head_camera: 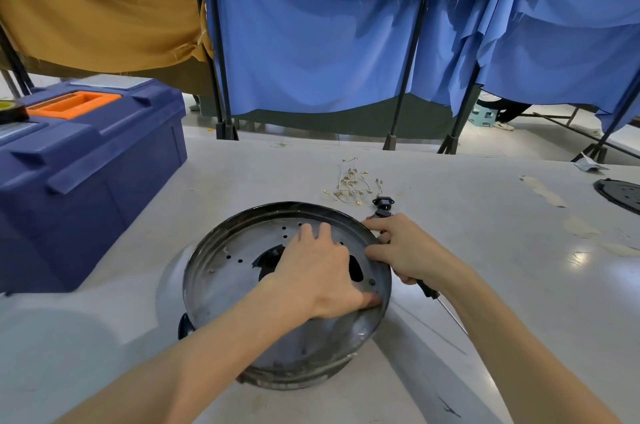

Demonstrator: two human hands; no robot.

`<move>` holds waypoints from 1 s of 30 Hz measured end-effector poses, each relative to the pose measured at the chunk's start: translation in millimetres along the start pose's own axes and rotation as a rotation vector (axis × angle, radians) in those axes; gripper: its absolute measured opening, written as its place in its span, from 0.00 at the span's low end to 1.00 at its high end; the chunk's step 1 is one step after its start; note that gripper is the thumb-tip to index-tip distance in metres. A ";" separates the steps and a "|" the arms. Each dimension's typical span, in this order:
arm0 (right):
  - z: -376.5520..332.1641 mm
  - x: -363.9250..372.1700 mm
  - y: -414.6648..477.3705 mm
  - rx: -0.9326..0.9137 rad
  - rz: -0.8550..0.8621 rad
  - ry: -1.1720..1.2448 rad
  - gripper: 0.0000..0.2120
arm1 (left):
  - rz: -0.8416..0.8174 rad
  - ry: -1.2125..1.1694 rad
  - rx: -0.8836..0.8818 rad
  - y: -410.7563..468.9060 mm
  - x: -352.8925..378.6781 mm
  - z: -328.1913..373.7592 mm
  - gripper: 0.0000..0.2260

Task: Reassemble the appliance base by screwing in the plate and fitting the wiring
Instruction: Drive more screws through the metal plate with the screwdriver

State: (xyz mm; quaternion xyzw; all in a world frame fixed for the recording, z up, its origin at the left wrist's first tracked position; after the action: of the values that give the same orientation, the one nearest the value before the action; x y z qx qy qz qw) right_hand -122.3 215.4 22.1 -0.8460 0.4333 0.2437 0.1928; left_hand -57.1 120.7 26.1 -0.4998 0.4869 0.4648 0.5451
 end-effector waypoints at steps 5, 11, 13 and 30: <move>-4.4 -1.1 1.4 -0.060 -0.112 -0.071 0.21 | -0.080 0.035 -0.005 -0.9 -3.7 7.2 0.31; -0.2 -1.1 3.8 -0.075 -0.096 -0.080 0.20 | -0.038 0.048 0.036 9.4 -16.3 7.7 0.33; 4.5 -0.4 4.0 -0.065 -0.084 -0.055 0.20 | 0.005 0.022 0.067 10.7 -16.2 12.3 0.32; -52.6 -127.7 -69.1 -0.513 0.798 0.989 0.27 | 0.101 -0.045 0.082 5.5 -11.6 15.0 0.29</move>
State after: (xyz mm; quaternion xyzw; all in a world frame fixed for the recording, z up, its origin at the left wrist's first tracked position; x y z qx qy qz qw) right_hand -116.9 306.8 146.5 -0.6522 0.6776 -0.0240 -0.3390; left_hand -62.7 135.7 37.5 -0.4410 0.5180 0.4825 0.5517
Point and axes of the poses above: each hand's wrist, its own y-axis towards the middle knuckle, its own x-axis out of the palm, z = x × y, the point moved 9 cm from there along y, towards the middle knuckle, and after that the axes turned 5 degrees about -z, right-handed, at the moved point
